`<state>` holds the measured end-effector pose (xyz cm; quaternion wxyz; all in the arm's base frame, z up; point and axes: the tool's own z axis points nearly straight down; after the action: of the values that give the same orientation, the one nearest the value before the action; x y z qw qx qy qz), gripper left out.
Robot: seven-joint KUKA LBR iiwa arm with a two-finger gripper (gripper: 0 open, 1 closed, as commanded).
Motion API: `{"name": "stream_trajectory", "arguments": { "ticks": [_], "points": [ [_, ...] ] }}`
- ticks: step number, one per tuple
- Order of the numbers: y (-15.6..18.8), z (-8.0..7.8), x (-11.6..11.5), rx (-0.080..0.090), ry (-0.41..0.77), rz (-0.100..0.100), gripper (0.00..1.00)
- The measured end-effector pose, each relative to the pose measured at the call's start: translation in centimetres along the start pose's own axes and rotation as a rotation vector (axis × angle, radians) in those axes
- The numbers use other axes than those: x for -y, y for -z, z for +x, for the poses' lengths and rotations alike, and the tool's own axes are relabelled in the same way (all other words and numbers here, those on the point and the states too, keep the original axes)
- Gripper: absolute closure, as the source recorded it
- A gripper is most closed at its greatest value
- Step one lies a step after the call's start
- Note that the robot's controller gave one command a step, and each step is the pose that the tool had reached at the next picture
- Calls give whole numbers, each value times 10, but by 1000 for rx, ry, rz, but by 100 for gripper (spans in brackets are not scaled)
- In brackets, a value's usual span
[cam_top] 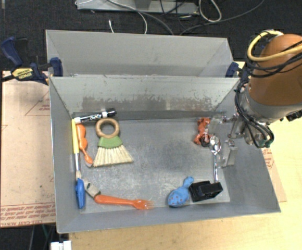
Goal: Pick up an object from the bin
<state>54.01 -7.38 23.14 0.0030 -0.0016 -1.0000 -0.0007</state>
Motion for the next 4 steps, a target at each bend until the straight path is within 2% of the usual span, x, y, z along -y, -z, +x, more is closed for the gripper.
{"name": "stream_trajectory", "arguments": {
  "ticks": [1, 2, 3, 4],
  "points": [
    [4, -1, 0, 8, 3, 1, 0],
    [-74, -46, 22, 15, 82, 3, 0],
    [-142, -81, 38, 19, 448, 6, 0],
    [-160, -98, 42, 15, 644, 6, 0]
  ]
}}
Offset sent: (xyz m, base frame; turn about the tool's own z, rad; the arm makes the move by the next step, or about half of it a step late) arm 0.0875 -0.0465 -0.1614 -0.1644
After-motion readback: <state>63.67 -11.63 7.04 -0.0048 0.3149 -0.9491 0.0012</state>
